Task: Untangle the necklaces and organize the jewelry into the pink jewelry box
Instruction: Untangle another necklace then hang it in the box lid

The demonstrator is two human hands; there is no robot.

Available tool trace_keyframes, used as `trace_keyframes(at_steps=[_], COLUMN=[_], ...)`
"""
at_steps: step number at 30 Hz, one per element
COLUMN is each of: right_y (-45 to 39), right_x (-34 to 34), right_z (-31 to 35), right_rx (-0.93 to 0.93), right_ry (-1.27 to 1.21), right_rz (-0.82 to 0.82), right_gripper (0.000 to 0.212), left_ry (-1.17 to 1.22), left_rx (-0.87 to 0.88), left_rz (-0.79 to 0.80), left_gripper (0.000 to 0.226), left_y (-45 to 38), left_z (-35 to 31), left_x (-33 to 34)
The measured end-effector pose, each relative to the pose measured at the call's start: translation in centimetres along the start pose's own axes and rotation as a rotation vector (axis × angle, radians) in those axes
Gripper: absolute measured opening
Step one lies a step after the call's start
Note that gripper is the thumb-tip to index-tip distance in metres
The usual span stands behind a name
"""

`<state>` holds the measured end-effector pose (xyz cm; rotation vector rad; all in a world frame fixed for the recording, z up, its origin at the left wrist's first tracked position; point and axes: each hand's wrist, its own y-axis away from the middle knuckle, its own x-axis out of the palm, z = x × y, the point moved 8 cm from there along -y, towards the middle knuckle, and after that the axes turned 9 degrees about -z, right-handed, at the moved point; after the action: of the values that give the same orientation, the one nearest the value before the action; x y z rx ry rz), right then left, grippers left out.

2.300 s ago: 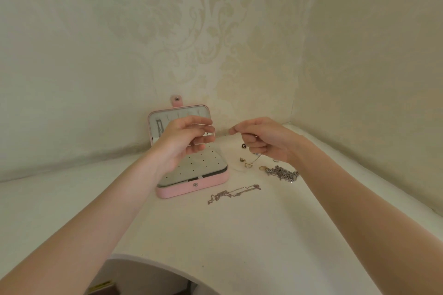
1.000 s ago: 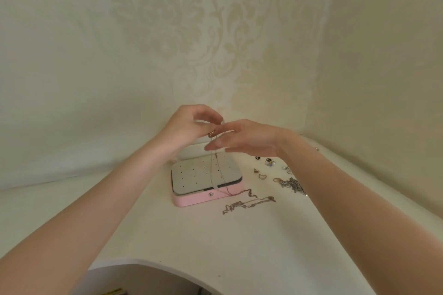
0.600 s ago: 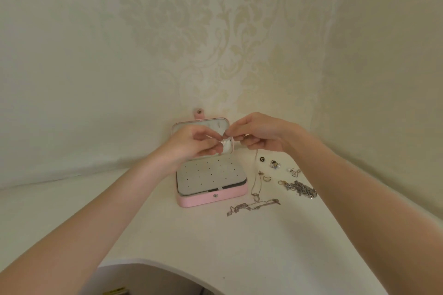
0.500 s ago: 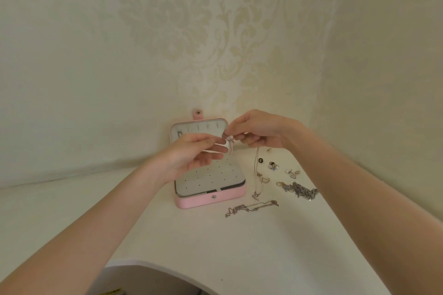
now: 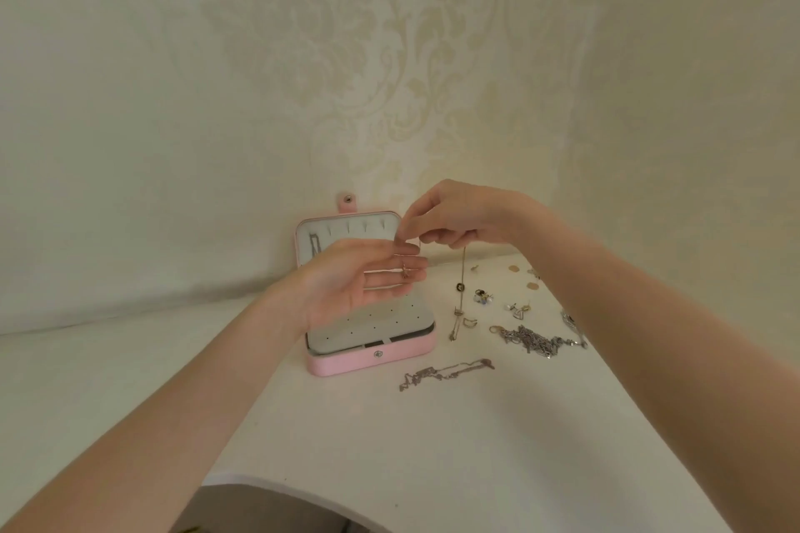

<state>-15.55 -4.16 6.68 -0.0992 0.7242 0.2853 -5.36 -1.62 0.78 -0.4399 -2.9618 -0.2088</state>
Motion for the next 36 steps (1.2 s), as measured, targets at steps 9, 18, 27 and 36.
trace_keyframes(at_steps=[9, 18, 27, 36], right_y=[-0.7, -3.4, -7.3, -11.1], right_x=[0.3, -2.1, -3.1, -0.7], right_z=[0.1, 0.1, 6.7, 9.2], right_rx=[0.001, 0.034, -0.143, -0.284], right_ry=[0.162, 0.485, 0.649, 0.566], right_rz=[0.039, -0.16, -0.281, -0.351], right_gripper=[0.004, 0.007, 0.016, 0.015], left_ry=[-0.159, -0.274, -0.699, -1.046], left_rx=[0.058, 0.221, 0.453, 0.464], left_rz=[-0.051, -0.308, -0.62, -0.733], left_gripper=[0.016, 0.017, 0.016, 0.011], left_y=[0.0, -1.5, -2.4, -4.2], left_z=[0.2, -0.4, -1.9, -1.9], left_x=[-1.5, -6.4, -11.1, -11.9])
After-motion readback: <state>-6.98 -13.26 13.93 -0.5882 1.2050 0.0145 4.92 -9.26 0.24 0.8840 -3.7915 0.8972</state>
